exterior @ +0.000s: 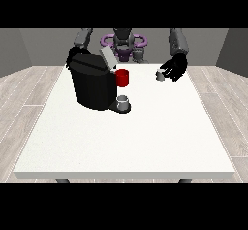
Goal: Insert the coffee pod into the coffee machine and close the lid
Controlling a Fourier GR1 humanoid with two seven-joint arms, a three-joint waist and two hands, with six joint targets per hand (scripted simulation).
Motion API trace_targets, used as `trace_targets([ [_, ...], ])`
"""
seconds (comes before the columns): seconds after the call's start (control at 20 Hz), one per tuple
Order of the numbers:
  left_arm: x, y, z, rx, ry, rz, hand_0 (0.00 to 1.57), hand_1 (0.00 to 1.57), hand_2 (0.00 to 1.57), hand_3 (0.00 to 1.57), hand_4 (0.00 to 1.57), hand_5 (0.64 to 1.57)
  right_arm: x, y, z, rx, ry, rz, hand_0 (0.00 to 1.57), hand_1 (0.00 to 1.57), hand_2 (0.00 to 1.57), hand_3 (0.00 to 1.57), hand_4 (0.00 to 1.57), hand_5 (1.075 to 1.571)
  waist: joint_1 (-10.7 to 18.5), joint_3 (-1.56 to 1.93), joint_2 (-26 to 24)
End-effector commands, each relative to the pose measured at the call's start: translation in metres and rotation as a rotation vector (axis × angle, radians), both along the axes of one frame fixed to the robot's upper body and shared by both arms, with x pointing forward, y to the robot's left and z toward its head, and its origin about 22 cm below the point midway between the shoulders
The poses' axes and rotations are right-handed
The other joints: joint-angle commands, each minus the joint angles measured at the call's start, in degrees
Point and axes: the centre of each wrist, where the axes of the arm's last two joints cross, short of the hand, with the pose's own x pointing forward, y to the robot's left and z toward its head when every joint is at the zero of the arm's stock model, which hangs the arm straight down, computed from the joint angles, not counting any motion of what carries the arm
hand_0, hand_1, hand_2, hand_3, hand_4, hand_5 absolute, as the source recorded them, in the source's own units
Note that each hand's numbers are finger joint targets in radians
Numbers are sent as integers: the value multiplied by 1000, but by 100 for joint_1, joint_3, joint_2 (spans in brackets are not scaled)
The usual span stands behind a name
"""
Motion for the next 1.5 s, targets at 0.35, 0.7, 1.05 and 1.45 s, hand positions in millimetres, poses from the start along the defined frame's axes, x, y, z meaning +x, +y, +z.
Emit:
trace_targets([
  [0.35, 31, -58, 57, -14, -34, -16, 1255, 1255, 1332, 1288, 556, 1571, 4, 22, -9, -6, 2, 59, 0, 0, 0, 0, 492, 1571, -234, 0, -35],
  [0.7, 38, -67, 89, -31, -76, 12, 1248, 1248, 1292, 1237, 515, 1571, 14, 27, 14, -14, -16, 75, 0, 0, 0, 0, 489, 1571, -442, -2, -158],
  [1.05, 43, -58, 136, -30, -137, 19, 1260, 1260, 1318, 1258, 490, 1571, 13, 35, 27, -20, -71, 99, 0, 0, 0, 0, 492, 1571, -746, -2, 97],
  [1.45, 46, -70, 150, -33, -178, 7, 1265, 1265, 1297, 1236, 485, 1571, 23, 16, 32, -41, -141, 50, 0, 0, 0, 0, 541, 1571, -738, -1, 518],
])
